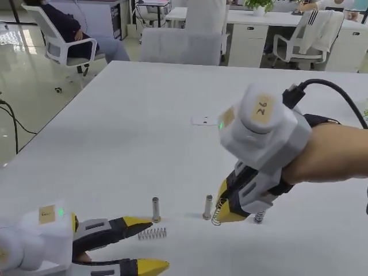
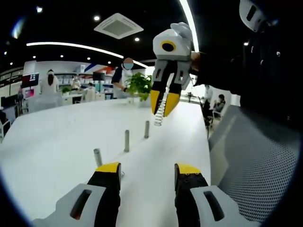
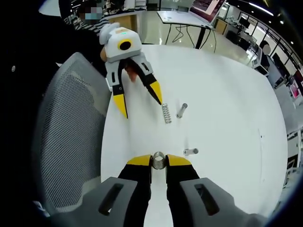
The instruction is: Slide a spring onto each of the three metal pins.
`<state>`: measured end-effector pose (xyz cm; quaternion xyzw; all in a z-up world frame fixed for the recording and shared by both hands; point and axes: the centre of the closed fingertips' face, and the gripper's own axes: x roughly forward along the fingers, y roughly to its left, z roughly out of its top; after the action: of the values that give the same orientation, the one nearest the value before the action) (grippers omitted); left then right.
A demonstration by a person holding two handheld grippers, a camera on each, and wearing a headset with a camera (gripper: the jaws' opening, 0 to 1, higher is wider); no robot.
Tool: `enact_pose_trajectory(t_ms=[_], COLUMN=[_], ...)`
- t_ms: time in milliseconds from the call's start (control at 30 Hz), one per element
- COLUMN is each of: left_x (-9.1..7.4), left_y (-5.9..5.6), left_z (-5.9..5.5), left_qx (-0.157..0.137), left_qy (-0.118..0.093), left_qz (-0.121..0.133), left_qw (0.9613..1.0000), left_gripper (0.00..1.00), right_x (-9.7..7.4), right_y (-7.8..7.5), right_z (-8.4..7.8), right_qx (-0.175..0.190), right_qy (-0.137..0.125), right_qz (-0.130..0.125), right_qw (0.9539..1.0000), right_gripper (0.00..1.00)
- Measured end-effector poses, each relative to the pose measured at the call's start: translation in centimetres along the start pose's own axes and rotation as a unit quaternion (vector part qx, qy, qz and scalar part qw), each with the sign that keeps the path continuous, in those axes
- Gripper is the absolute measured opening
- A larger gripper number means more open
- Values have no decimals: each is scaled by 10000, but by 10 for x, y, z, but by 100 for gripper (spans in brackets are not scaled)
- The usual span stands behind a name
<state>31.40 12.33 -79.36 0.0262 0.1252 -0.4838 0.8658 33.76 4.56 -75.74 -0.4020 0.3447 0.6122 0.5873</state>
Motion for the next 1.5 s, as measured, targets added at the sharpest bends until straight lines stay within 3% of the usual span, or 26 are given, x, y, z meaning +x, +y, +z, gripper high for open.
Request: enact_pose_trajectory(t_ms=[433,767,1167,1500], left_x=[-10,-15,-19,-21], left_y=[13,16,17,17], left_z=[-5,-11,-13,-14], left_qx=[-218,-305,-351,-378], left_qy=[-56,-37,-71,-80], left_qz=[331,470,556,590], left_qw=[9992,9984,9978,9975], left_gripper=[53,61,66,68], right_x=[-4,-5,11,22], right_y=[-17,-36,-59,-67], right_z=[-4,-5,-5,-7], right_qx=[55,84,104,159], right_qy=[62,116,223,297], right_qz=[-153,-297,-390,-356], right_qw=[9998,9995,9989,9988], right_gripper=[8,8,8,8])
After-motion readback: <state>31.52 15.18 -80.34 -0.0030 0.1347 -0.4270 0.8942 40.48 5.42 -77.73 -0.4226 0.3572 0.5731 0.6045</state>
